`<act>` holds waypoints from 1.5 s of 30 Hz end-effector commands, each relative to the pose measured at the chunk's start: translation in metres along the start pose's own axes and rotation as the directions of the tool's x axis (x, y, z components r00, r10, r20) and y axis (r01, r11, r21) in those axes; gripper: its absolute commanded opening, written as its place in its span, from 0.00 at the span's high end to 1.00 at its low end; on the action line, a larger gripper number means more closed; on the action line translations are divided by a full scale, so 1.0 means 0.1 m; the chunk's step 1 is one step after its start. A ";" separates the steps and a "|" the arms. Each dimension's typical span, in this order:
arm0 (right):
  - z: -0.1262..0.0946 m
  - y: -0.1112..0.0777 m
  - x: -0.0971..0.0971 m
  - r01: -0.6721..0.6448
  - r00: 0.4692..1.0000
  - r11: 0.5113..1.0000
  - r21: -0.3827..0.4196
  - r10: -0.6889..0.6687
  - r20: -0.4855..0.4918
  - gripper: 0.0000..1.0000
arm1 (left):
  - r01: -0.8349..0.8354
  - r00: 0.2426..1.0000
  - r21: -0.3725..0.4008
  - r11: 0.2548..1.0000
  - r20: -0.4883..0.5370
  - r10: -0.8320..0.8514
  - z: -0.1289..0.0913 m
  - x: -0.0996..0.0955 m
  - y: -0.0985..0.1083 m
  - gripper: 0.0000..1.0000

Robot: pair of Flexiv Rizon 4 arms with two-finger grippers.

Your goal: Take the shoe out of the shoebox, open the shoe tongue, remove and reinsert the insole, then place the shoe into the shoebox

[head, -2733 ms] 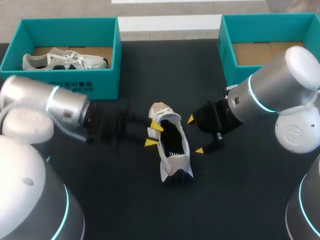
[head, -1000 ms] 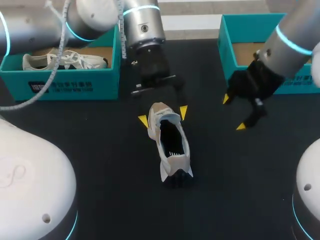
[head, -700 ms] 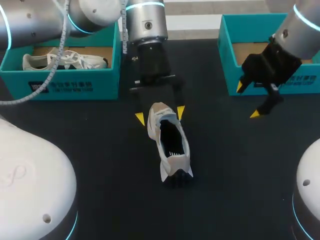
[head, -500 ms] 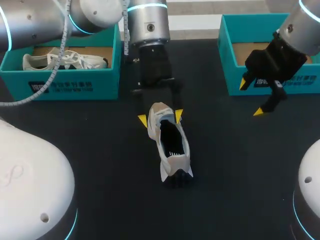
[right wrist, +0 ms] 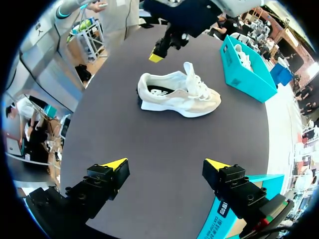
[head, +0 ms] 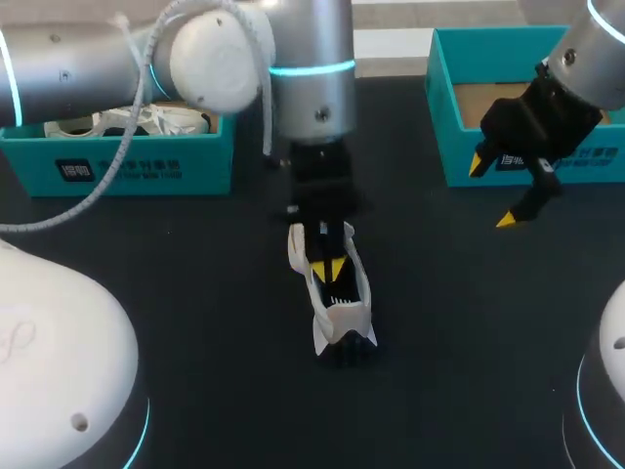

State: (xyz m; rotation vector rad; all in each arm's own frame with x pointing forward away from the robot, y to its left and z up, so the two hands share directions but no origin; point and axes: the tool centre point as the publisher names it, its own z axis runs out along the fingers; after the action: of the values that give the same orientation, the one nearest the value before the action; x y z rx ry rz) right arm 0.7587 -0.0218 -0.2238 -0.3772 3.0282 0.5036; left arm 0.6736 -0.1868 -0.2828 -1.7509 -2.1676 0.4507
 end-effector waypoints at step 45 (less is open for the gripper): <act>0.01 0.00 0.00 0.000 1.000 1.000 0.002 0.000 0.000 0.00 | 0.039 0.992 -0.422 0.906 0.124 0.016 0.77 -0.34 0.71 1.00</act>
State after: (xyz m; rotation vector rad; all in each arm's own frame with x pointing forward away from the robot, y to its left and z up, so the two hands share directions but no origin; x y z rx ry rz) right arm 0.7581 -0.0222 -0.2233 -0.3760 3.0280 0.5031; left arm 0.7165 -0.2080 -0.3716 -1.9483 -2.4824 0.1064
